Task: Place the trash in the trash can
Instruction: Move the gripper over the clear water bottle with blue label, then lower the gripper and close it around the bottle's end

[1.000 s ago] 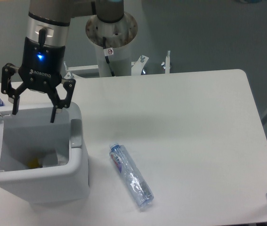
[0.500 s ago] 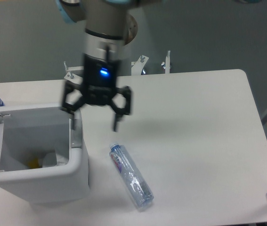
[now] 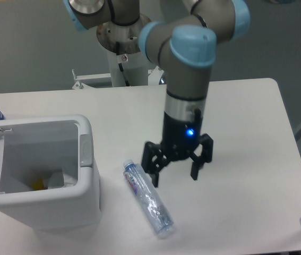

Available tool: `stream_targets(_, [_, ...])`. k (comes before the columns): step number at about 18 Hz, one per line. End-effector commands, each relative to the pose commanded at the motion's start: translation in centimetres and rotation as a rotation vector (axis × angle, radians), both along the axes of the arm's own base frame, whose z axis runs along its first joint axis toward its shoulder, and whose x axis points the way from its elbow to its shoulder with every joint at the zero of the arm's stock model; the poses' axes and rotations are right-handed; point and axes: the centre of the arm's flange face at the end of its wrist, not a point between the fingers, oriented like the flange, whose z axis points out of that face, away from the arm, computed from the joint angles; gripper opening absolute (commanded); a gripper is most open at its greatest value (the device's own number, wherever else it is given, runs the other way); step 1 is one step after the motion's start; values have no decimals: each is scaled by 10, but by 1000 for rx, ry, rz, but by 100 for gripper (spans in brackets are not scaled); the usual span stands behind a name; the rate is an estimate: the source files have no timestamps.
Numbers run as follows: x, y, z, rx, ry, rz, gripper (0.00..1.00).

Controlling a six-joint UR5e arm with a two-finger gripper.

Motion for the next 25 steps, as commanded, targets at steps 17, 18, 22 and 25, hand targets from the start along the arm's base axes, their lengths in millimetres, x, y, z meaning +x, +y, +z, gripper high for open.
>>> stream_targets(17, [18, 63, -142, -131, -116, -52, 100])
stream_targets(18, [19, 64, -144, -131, -116, -55, 100])
stream_targets(22, [21, 69, -158, -145, -113, -61, 100])
stream_targets(25, [20, 70, -169, -166, -99, -58, 100])
